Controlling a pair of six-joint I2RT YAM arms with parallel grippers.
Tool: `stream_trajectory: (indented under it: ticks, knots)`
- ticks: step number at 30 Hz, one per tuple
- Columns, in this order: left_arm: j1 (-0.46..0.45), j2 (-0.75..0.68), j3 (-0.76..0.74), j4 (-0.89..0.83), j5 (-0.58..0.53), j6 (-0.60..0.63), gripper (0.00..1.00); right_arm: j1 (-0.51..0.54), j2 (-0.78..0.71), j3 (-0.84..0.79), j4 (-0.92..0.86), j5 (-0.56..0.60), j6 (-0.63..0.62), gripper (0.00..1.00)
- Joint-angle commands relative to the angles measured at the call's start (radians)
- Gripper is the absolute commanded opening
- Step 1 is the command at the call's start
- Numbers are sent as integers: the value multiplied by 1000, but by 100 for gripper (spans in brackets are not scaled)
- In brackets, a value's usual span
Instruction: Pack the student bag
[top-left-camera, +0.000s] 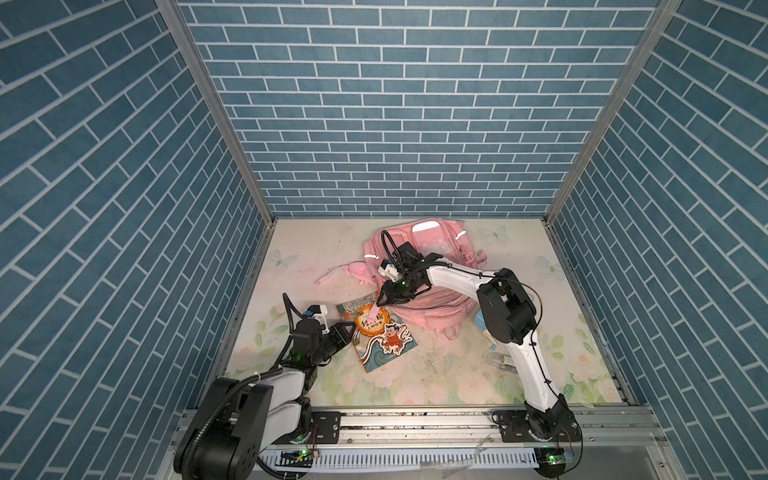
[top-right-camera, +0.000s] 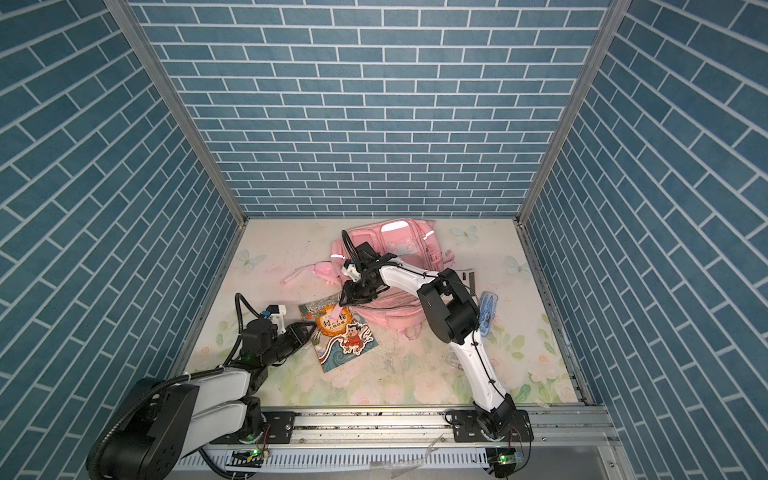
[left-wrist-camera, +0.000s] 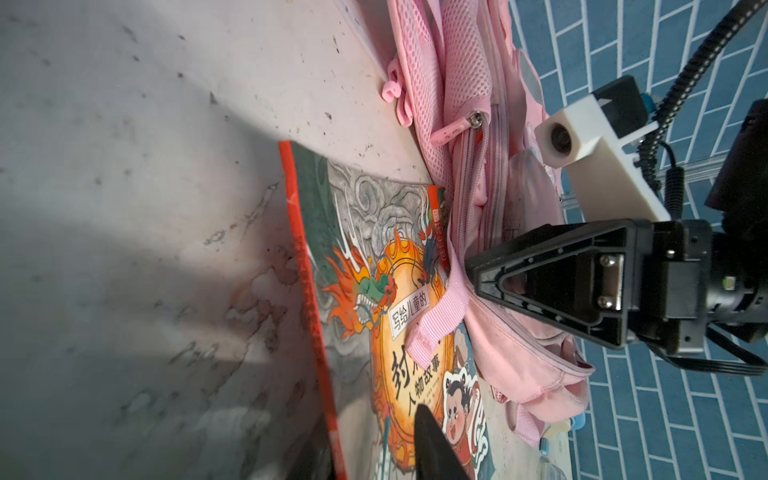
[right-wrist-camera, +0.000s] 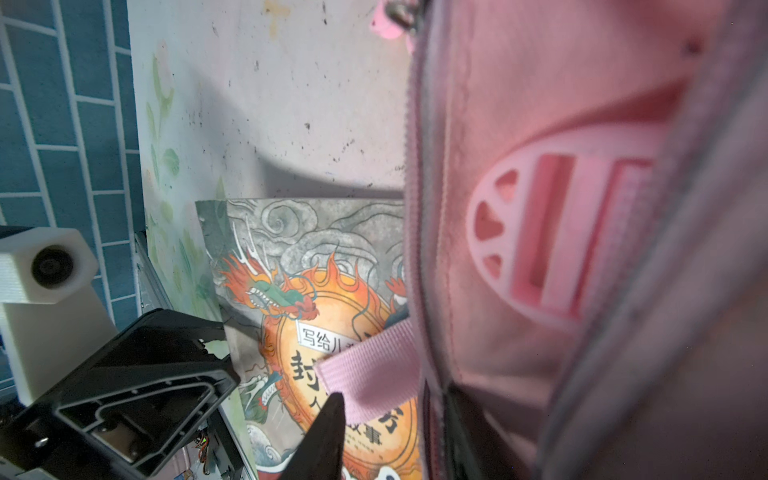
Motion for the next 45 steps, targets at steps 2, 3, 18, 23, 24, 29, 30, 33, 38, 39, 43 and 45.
stream_trajectory:
  ticks: [2,3,18,23,24,29,30,33,38,39,43,45]
  knots:
    - [-13,6,34,52,0,8,20,15,49,-5,-54,31,-11,40]
    - [-13,-2,34,42,-7,10,17,15,48,-6,-52,32,-9,40]
    - [16,-352,477,-813,-172,458,0,2,-324,-174,101,169,-114,49]
    - [7,-253,735,-1044,-152,642,0,-27,-481,-212,155,196,-285,57]
    - [0,-230,790,-1090,-148,688,0,-33,-512,-225,176,200,-329,58]
    - [-68,-176,981,-1230,-119,881,0,-51,-651,-300,261,186,-599,63]
    - [-86,-168,1003,-1246,-101,913,0,-55,-679,-321,282,192,-648,65]
    - [-145,-146,1059,-1270,-72,979,0,-71,-748,-383,309,130,-787,71]
    - [-268,-94,1140,-1312,-95,1094,0,-109,-812,-427,324,43,-882,76]
    - [-286,-81,1157,-1319,-94,1119,0,-123,-816,-425,323,23,-879,76]
    - [-351,-48,1206,-1328,-95,1204,0,-162,-806,-402,269,-95,-903,75]
    - [-376,-29,1232,-1332,-85,1249,0,-167,-802,-399,233,-150,-938,74]
